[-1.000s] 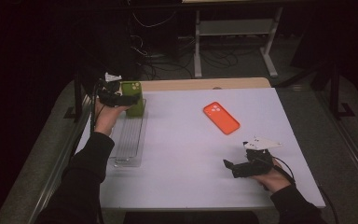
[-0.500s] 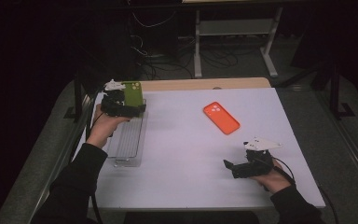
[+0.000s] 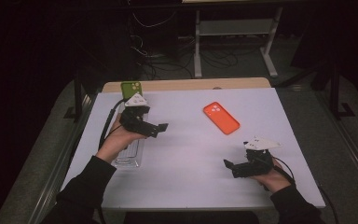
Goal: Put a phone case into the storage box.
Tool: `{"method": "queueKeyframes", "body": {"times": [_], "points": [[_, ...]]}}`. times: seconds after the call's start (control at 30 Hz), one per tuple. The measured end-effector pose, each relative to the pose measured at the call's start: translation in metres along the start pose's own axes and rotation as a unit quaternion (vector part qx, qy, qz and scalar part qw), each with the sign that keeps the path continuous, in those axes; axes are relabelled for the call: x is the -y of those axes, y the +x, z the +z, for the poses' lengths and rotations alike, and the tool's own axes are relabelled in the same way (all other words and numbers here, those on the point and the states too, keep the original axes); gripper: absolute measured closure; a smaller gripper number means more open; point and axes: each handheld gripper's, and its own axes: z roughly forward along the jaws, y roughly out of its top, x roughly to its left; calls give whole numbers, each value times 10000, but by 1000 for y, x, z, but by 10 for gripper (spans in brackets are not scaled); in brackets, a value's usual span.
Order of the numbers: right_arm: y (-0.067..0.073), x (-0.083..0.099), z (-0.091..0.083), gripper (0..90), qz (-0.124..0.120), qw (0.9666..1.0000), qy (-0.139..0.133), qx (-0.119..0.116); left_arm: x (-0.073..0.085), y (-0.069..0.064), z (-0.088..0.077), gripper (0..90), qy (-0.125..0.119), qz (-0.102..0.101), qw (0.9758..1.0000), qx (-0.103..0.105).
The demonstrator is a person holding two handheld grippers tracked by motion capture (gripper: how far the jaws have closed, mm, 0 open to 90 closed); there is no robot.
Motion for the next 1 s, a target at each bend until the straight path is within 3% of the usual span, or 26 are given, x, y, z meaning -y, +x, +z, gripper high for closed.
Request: {"method": "queueKeyframes", "body": {"times": [0.33, 0.43, 0.53, 0.57, 0.67, 0.73, 0.9, 1.0], "points": [[-3, -3, 2, 0, -23, 10000, -8, -49, 9, -40, 20, 0, -34, 134, 9986, 507], [-3, -3, 2, 0, 12, 10000, 32, -61, 16, -51, 28, 0, 138, 400, 9972, 619], [-2, -2, 3, 0, -96, 9999, 72, -88, 24, -60, 35, 0, 301, 435, 9959, 732], [-2, -2, 3, 0, -78, 9999, 92, -108, 27, -63, 36, 0, 299, 344, 9956, 817], [-2, -1, 3, 0, -76, 9998, 140, -146, 36, -70, 41, 0, 363, 409, 9947, 867], [-2, -1, 3, 0, -65, 9997, 184, -138, 43, -74, 43, 0, 346, 490, 9951, 785], [-5, -5, 0, 0, -85, 9994, 336, -92, 54, -77, 43, 0, 246, 369, 9949, 910], [-6, -8, -1, 0, -137, 9988, 452, -111, 56, -78, 44, 0, 274, 476, 9946, 882]]}}
